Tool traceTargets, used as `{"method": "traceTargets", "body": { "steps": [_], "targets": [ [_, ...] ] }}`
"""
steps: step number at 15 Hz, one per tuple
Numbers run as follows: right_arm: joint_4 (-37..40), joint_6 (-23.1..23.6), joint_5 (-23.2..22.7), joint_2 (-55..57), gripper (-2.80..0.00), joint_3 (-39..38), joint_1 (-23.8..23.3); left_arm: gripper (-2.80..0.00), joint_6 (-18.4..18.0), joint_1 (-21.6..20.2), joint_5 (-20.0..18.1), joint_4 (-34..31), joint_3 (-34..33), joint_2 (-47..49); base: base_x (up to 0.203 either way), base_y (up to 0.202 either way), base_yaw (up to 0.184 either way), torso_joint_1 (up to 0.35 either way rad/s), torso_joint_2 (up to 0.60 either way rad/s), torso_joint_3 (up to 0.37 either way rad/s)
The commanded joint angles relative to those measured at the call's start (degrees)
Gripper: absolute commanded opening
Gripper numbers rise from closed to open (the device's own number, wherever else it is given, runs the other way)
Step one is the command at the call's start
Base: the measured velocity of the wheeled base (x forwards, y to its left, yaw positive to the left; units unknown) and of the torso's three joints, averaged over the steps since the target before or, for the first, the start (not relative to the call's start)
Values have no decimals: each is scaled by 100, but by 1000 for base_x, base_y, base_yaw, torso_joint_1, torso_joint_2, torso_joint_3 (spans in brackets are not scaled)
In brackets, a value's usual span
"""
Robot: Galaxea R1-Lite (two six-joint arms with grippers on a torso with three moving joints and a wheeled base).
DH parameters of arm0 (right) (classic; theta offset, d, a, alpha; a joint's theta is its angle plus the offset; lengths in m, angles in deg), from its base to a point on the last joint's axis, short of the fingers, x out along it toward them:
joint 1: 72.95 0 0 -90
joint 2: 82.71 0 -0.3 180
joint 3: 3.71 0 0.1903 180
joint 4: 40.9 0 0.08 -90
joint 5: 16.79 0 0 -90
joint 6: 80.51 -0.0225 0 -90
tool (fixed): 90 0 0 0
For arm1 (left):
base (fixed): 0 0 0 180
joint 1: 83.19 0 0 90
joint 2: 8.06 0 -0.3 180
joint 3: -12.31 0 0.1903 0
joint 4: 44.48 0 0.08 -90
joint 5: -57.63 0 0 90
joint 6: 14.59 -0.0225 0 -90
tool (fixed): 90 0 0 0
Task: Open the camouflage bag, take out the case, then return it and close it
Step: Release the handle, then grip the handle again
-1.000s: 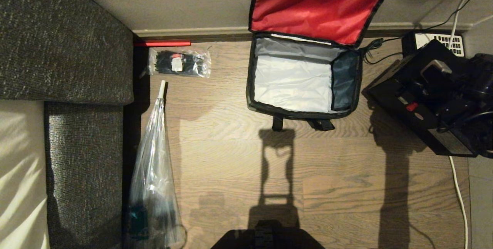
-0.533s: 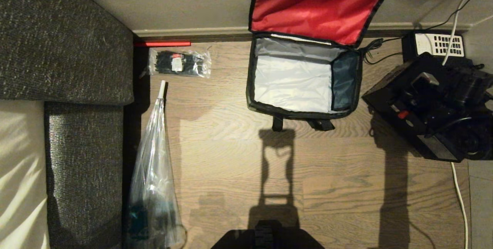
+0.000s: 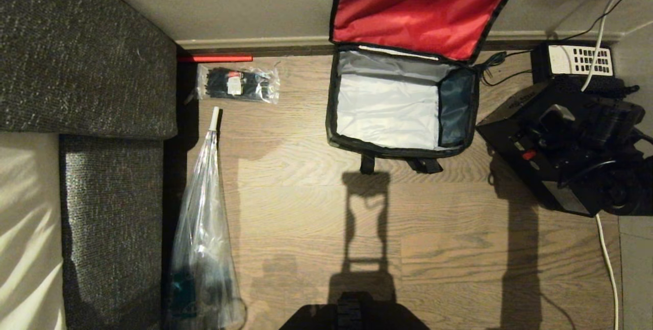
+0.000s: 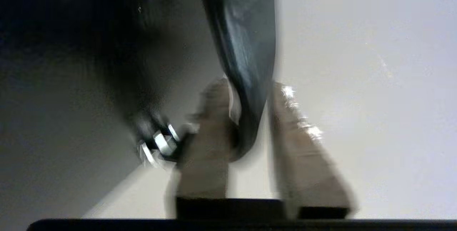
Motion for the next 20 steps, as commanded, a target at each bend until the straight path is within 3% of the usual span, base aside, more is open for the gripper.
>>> {"method": "traceTargets", "body": {
  "steps": [1, 6, 13, 14, 17, 20],
  "targets": [
    [103, -110, -133, 62, 0, -154, 8, -280, 2, -1, 3, 0, -1, -4, 0, 0, 0, 0, 0, 0],
    [683, -1000, -495, -273, 0, -957, 564, -280, 2, 4, 3, 0, -1, 0, 0, 0, 0, 0, 0, 0],
    [1322, -1084, -567, -1925, 0, -1265, 1007, -280, 2, 1, 3, 0, -1, -9, 0, 0, 0, 0, 0, 0],
    [1420, -1061, -622, -2335, -280, -1353, 1020, -280, 2, -2, 3, 0, -1, 0, 0, 0, 0, 0, 0, 0],
    [2024, -1099, -808, -3644, -280, -1633, 1037, -280, 2, 1, 3, 0, -1, -7, 0, 0, 0, 0, 0, 0],
    [3208, -1400, -938, -5139, -280, -1832, 1041, -280, 2, 2, 3, 0, -1, -8, 0, 0, 0, 0, 0, 0]
  ]
}}
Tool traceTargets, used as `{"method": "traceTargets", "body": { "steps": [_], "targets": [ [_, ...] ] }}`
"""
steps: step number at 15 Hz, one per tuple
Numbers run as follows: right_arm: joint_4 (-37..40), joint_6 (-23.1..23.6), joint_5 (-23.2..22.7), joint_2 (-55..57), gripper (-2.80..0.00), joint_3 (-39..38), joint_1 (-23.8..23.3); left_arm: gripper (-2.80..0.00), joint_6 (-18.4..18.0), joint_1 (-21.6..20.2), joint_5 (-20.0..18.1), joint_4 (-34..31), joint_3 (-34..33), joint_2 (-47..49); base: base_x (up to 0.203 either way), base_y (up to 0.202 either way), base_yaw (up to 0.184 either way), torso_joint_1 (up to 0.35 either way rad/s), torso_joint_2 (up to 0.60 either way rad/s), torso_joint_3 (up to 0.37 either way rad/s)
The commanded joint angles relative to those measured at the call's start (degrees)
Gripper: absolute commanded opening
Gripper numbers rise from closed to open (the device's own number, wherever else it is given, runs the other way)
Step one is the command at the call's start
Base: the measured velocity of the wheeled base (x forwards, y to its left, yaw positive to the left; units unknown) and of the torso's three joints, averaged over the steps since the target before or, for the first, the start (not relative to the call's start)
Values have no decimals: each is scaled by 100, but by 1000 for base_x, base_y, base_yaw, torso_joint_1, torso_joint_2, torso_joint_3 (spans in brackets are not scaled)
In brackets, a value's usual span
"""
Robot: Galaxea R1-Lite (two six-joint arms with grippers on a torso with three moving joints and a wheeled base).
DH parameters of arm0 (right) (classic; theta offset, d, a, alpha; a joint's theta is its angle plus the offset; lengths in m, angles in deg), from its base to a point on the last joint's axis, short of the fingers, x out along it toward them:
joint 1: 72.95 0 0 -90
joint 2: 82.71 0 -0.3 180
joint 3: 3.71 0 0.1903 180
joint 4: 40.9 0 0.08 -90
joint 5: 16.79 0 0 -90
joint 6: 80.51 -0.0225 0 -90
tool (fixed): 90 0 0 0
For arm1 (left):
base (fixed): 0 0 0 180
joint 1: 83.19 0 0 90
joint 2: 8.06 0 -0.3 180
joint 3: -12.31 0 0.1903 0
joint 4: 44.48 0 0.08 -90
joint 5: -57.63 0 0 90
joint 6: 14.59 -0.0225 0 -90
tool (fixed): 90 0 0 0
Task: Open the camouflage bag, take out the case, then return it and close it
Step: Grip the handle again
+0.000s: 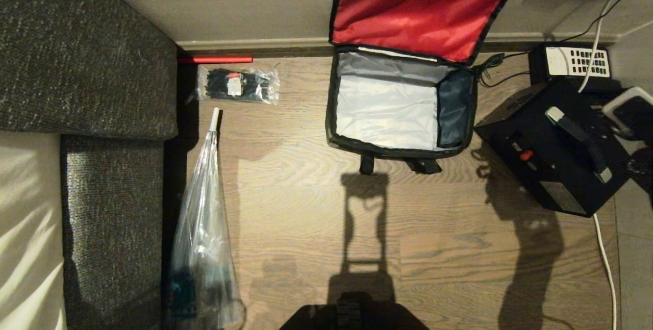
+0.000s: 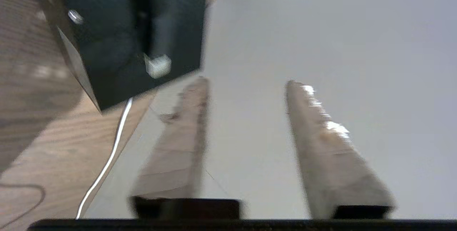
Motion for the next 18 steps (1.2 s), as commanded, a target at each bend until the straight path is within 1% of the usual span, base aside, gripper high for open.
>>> {"method": "traceTargets", "body": {
  "steps": [1, 3, 4, 5, 6, 7, 8, 9, 10, 11, 13, 14, 15, 18],
  "targets": [
    [782, -263, -20, -1697, -280, -236, 8, -280, 5, -3, 3, 0, -1, 0, 0, 0, 0, 0, 0, 0],
    [1315, -673, -50, -2711, -280, -565, 5, -280, 5, -10, 3, 0, -1, -2, 0, 0, 0, 0, 0, 0],
    [1565, -1053, -72, -3222, -280, -771, 1, -280, 5, -3, 3, 0, -1, -2, 0, 0, 0, 0, 0, 0],
    [1908, -1745, -188, -3668, -280, -1020, -2, -280, 5, -1, 3, 0, -1, -4, 0, 0, 0, 0, 0, 0],
    [2360, -2770, -534, -4134, -280, -1338, -4, -280, 5, -3, 3, 0, -1, -7, 0, 0, 0, 0, 0, 0],
    [2759, -3718, -1132, -4607, -280, -1697, -6, -280, 5, -6, 3, 0, -1, 0, 0, 0, 0, 0, 0, 0],
    [3065, -4429, -1741, -5009, -280, -2157, -11, -280, 5, -6, 3, 0, -1, -3, 0, 0, 0, 0, 0, 0],
    [3362, -4837, -2139, -5358, -280, -2478, -18, -280, 5, -2, 3, 0, -1, -9, 0, 0, 0, 0, 0, 0],
    [3737, -5111, -2390, -5653, -280, -2793, -64, -280, 5, -6, 3, 0, -1, 0, 0, 0, 0, 0, 0, 0],
    [3908, -5226, -2682, -5866, -280, -2946, -165, -280, 5, -2, 3, 0, -1, -1, 0, 0, 0, 0, 0, 0],
    [4000, -5316, -3660, -6066, -280, -3095, -311, -280, 5, -3, 3, 0, -1, 0, 0, 0, 0, 0, 0, 0],
    [3966, -5347, -4023, -6262, -280, -3275, -360, -280, 5, -1, 3, 0, -1, -9, 0, 0, 0, 0, 0, 0],
    [3735, -5370, -4129, -6437, -280, -3450, -378, -280, 5, -10, 3, 0, -1, -3, 0, 0, 0, 0, 0, 0],
    [3405, -5482, -4169, -6998, -280, -3572, -346, -280, 5, -9, 3, 0, -1, -1, 0, 0, 0, 0, 0, 0]
  ]
}}
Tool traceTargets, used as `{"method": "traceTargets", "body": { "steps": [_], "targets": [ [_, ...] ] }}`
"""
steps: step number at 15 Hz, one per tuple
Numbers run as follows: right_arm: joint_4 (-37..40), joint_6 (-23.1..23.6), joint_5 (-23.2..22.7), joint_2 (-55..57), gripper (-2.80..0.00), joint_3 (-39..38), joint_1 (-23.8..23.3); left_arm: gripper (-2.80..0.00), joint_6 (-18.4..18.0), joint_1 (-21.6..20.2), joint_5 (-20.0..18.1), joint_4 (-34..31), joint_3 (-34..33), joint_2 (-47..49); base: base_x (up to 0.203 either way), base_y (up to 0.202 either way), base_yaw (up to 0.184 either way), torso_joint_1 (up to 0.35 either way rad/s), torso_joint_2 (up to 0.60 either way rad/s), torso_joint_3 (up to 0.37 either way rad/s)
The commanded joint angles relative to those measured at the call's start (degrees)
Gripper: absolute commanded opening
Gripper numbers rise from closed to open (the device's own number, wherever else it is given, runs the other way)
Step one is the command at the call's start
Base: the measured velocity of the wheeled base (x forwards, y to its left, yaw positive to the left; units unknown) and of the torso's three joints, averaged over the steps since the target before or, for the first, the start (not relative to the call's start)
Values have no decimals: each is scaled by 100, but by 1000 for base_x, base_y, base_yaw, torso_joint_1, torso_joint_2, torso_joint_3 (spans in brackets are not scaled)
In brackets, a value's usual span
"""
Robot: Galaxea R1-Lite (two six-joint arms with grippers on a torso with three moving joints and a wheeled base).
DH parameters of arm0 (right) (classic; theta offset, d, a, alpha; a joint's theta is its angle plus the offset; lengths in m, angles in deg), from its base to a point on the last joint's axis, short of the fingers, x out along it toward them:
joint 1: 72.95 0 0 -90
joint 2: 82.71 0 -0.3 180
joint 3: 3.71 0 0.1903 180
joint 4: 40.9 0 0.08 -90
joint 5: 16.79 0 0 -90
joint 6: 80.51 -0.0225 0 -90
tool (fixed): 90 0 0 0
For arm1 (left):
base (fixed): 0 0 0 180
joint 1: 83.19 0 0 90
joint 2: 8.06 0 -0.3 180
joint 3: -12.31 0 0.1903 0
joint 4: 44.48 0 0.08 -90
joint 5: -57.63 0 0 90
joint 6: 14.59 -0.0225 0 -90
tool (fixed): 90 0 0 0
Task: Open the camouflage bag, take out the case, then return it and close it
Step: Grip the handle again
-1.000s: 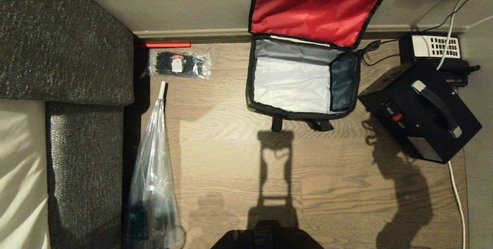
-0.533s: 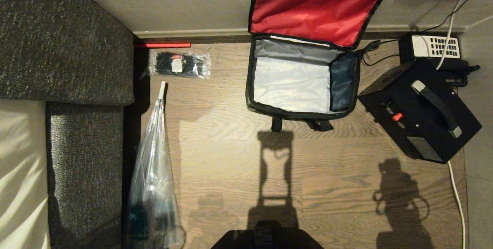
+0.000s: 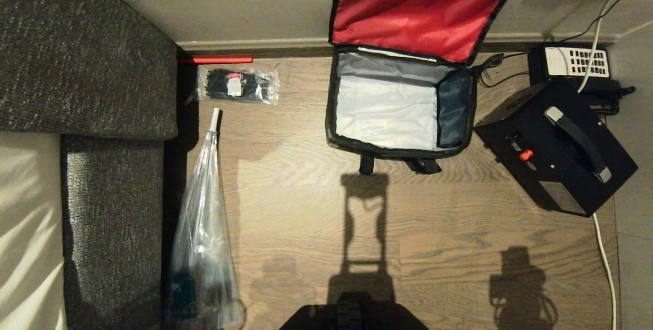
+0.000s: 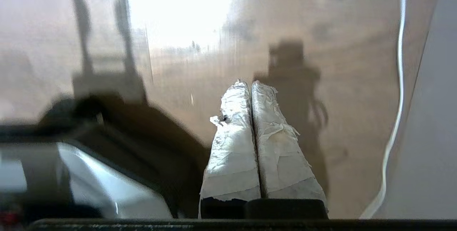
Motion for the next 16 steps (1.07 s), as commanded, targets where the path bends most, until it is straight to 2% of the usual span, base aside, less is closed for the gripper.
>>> {"method": "traceTargets", "body": {
  "steps": [1, 5, 16],
  "targets": [
    [-139, -89, -8, -397, -280, -94, 22, -280, 5, 3, 2, 0, -1, -1, 0, 0, 0, 0, 0, 0],
    [-417, -323, 14, -547, -280, -199, 22, -280, 5, 4, 2, 0, -1, 0, 0, 0, 0, 0, 0, 0],
    [-369, -301, 24, -547, -280, -191, 22, -280, 5, -4, 2, 0, -1, -4, 0, 0, 0, 0, 0, 0]
  ]
}}
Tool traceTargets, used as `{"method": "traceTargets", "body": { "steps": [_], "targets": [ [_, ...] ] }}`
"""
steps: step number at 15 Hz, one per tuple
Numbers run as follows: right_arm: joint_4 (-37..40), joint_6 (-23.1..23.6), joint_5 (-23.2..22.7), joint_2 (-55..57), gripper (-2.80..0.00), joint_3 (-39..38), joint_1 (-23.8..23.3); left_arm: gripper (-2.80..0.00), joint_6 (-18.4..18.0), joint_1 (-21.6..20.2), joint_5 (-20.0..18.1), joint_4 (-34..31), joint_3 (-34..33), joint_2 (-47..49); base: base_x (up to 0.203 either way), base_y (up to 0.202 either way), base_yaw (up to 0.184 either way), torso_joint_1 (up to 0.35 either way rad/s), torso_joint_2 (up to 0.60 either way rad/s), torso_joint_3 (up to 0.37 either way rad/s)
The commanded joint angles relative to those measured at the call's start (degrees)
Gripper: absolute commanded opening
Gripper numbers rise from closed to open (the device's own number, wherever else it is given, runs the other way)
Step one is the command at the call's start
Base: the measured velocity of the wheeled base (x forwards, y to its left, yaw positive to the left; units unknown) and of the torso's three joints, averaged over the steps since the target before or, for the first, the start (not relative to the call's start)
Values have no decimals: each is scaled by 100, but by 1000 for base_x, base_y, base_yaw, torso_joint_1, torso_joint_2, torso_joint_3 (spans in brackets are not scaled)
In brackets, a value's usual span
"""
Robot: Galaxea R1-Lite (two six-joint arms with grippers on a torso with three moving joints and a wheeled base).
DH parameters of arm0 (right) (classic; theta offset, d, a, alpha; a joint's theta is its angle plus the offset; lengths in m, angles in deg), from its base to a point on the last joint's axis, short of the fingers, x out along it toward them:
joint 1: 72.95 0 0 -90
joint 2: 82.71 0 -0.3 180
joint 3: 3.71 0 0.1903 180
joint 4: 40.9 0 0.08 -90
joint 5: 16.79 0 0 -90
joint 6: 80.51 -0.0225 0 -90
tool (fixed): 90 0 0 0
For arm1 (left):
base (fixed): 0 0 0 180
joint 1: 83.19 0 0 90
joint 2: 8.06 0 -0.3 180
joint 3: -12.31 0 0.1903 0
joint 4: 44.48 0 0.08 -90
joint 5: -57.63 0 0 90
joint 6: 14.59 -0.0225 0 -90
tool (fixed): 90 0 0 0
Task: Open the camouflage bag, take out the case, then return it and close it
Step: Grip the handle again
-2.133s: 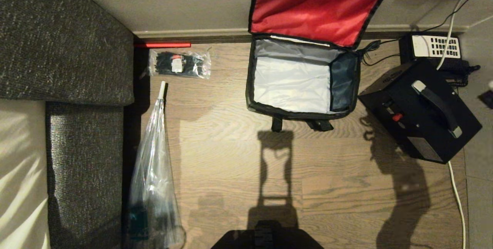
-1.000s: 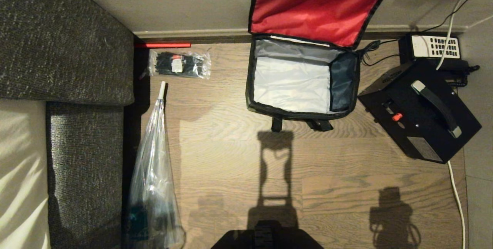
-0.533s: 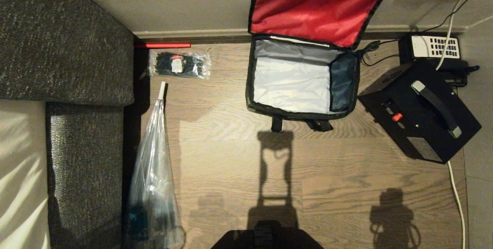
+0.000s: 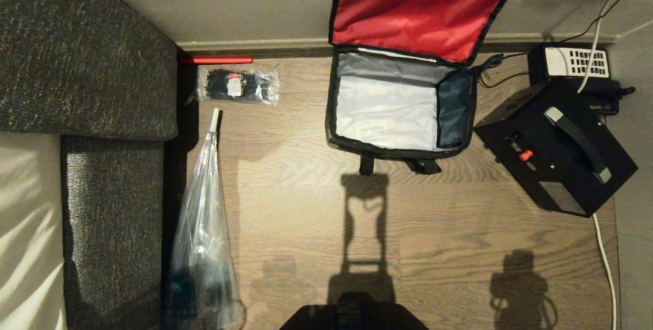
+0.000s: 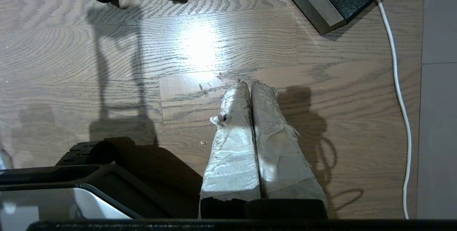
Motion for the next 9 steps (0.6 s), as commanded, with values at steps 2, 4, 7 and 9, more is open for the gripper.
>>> {"method": "traceTargets", "body": {
  "steps": [2, 4, 7, 9],
  "targets": [
    [-3, -3, 1, 40, -280, -35, 0, -280, 2, -5, 2, 0, -1, -9, 0, 0, 0, 0, 0, 0],
    [-3, -3, 1, 40, -280, -35, 0, -280, 2, 4, 2, 0, -1, -5, 0, 0, 0, 0, 0, 0],
    [-3, -3, 1, 40, -280, -35, 0, -280, 2, 3, 2, 0, -1, -8, 0, 0, 0, 0, 0, 0],
    [-3, -3, 1, 40, -280, -35, 0, -280, 2, 1, 2, 0, -1, 0, 0, 0, 0, 0, 0, 0]
  ]
}}
